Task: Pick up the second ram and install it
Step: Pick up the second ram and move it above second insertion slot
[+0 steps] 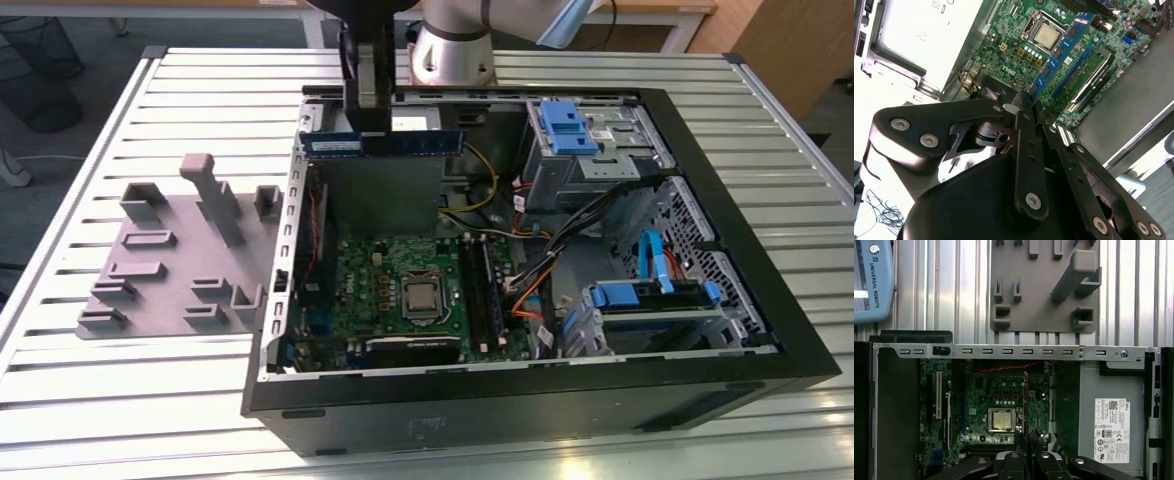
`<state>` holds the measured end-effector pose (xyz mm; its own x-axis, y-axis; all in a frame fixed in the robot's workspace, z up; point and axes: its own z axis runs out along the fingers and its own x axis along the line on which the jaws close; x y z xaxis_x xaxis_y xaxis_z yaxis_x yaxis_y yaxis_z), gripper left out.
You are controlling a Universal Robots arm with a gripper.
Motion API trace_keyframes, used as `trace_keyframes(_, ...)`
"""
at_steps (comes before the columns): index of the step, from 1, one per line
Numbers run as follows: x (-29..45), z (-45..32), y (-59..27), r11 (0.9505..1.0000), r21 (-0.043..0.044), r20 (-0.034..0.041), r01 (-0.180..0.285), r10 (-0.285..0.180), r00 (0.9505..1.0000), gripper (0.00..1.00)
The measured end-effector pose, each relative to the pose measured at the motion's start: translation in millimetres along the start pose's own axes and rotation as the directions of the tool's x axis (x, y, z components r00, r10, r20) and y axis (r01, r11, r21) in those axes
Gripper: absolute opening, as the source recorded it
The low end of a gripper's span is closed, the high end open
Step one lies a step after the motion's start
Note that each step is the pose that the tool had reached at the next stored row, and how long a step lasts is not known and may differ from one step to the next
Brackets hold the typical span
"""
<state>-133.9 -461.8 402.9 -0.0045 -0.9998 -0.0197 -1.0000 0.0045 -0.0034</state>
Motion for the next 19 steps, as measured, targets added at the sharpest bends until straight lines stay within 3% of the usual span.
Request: trace_keyframes(19,-0.1,0.1,-18.3,1.0,0.0,0.0,0.0,0.0,1.0,0.14)
